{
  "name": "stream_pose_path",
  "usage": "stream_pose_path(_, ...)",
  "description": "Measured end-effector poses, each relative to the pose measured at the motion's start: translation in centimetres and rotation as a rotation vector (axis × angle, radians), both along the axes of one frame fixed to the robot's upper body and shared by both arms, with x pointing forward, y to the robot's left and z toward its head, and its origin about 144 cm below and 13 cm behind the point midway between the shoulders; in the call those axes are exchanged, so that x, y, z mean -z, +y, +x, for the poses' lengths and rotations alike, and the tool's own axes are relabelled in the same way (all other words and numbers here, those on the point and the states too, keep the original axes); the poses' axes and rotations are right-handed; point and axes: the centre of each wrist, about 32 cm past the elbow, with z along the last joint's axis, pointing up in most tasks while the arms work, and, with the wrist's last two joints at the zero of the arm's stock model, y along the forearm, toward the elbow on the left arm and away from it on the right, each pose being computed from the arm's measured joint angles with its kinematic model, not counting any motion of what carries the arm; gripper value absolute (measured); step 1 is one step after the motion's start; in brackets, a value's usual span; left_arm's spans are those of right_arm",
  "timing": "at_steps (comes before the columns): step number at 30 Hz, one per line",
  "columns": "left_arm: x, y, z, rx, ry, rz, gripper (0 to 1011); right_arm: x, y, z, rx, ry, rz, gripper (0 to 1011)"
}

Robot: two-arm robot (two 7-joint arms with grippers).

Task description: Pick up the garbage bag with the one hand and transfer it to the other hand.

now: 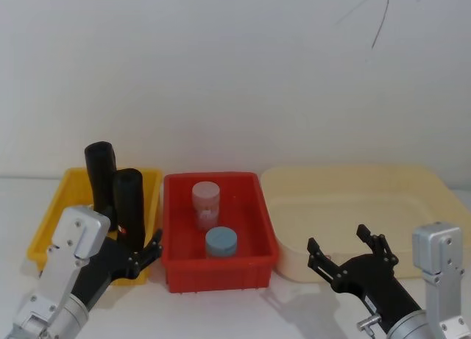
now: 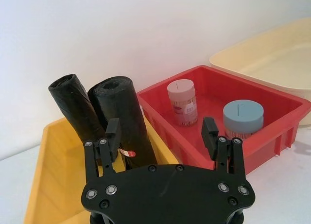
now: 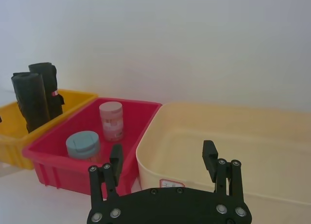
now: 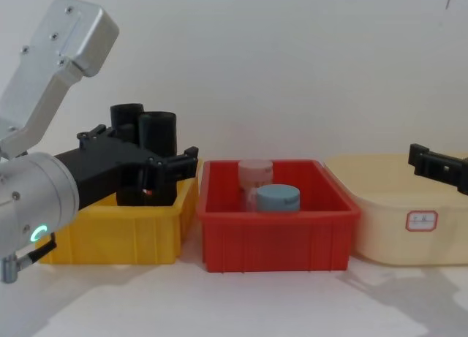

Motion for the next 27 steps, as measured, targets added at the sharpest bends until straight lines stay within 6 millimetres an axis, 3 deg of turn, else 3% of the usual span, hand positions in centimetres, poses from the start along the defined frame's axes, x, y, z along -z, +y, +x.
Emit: stream_pose_path(27,-0.15,-0.13,-0.92,-0.074,-0.038,-0.076,1001,0.00,0.00,0.00,0.000,0.000,0.000,1001)
